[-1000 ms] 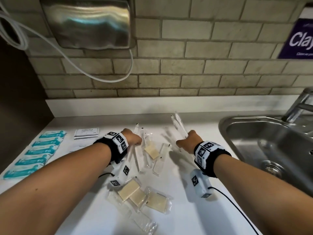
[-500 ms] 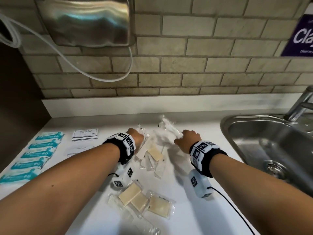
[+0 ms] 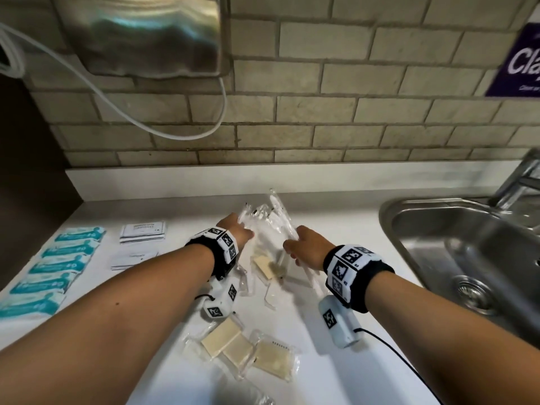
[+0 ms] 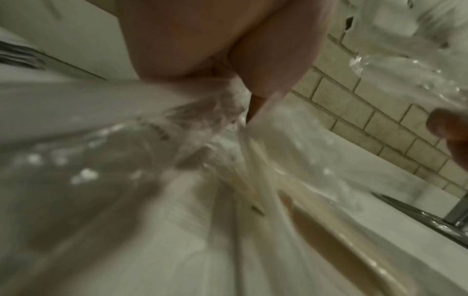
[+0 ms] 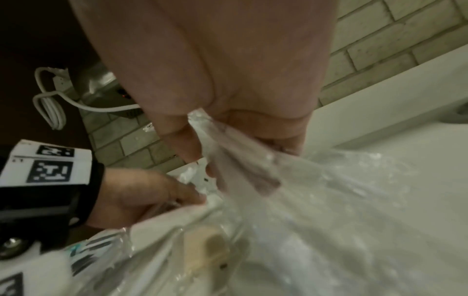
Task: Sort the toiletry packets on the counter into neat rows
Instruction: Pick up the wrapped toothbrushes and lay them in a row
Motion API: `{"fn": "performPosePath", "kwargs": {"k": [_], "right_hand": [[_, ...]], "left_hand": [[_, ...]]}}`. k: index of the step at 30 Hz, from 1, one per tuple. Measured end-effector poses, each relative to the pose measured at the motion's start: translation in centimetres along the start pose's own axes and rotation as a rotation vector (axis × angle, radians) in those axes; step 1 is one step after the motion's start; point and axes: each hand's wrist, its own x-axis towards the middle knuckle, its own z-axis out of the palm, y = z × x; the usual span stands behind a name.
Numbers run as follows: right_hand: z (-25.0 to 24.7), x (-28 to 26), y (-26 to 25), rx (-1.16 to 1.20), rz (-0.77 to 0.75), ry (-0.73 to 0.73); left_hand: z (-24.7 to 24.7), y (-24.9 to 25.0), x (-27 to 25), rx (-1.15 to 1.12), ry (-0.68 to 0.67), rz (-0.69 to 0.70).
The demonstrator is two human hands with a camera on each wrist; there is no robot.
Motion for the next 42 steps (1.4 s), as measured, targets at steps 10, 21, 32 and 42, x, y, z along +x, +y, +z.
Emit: {"fn": "performPosePath", "kwargs": {"k": [10, 21, 32, 42], "right_hand": [[1.5, -0.8, 0.4, -0.084, 0.056, 0.054], [2.4, -3.3, -4.2, 0.235, -0.140, 0.182], [5.5, -7.1, -2.6, 0.133, -0.237, -0.024], [9.5, -10.4, -1.3, -0.521, -0.166, -0.124]], "left_hand": [[-3.1, 0.7, -2.0, -0.293, 0.140, 0.111], [-3.7, 2.4, -9.0, -0.771, -0.159, 0.166], [-2.9, -1.9, -10.8, -0.515, -0.111, 0.074], [-8.1, -3.9, -11.4, -0.656, 0.070, 0.127]]}}
